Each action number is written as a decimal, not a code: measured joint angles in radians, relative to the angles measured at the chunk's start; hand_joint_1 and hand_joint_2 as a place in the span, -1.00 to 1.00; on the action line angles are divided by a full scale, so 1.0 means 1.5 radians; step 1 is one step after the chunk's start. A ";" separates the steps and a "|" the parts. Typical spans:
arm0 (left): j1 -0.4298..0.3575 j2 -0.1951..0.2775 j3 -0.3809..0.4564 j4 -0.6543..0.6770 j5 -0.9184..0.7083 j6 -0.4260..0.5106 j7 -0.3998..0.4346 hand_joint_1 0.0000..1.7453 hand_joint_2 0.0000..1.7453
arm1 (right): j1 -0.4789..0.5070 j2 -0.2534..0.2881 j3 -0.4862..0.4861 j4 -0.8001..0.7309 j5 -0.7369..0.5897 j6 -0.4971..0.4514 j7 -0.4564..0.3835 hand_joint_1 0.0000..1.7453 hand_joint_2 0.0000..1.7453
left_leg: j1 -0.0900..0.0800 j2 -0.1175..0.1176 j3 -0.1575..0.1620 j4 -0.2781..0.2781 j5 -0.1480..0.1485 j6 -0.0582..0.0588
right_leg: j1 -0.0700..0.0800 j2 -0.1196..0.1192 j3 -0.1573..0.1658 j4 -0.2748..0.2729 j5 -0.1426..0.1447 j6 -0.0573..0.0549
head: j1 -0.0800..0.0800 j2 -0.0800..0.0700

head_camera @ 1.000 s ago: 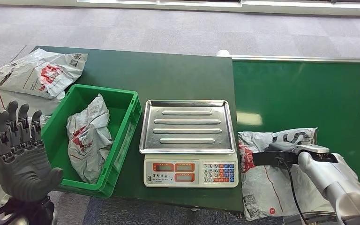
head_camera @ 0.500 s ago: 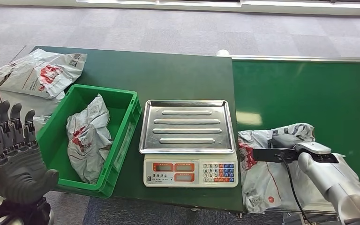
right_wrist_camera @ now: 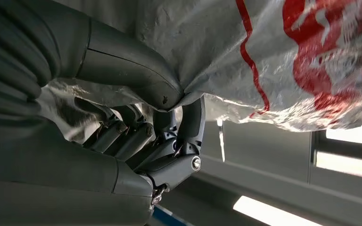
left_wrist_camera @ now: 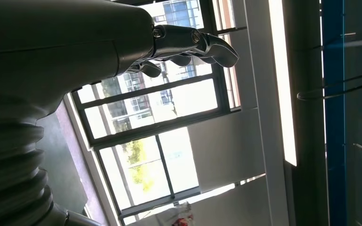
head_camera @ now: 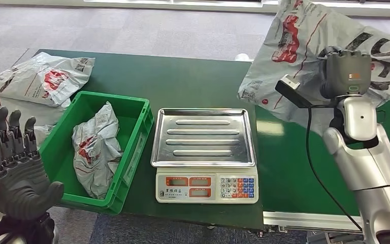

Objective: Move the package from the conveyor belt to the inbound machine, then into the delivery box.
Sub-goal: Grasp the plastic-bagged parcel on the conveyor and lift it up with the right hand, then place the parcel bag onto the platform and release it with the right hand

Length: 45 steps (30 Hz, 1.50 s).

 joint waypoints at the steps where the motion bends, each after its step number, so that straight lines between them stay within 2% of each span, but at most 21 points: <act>1: -0.001 0.000 0.000 0.002 0.000 0.002 0.000 -1.00 1.00 | 0.006 0.002 -0.011 -0.021 0.004 0.000 0.000 1.00 1.00 | 0.000 0.000 0.000 0.000 0.000 0.000 | 0.000 0.000 0.000 0.000 0.000 0.000 | 0.000 0.000; 12: -0.007 -0.002 0.000 0.013 0.001 0.005 0.000 -1.00 1.00 | 0.038 0.013 -0.053 -0.110 0.010 -0.002 -0.001 1.00 1.00 | 0.000 0.001 0.000 0.000 0.000 0.000 | 0.000 0.001 0.000 0.000 0.000 0.000 | 0.000 0.000; 45: -0.008 -0.003 0.000 0.015 0.001 0.005 0.000 -1.00 1.00 | 0.041 0.017 -0.061 -0.117 0.010 -0.002 -0.001 1.00 1.00 | 0.000 0.001 0.001 0.000 0.000 0.000 | 0.000 0.001 0.000 0.000 0.000 0.000 | 0.000 0.000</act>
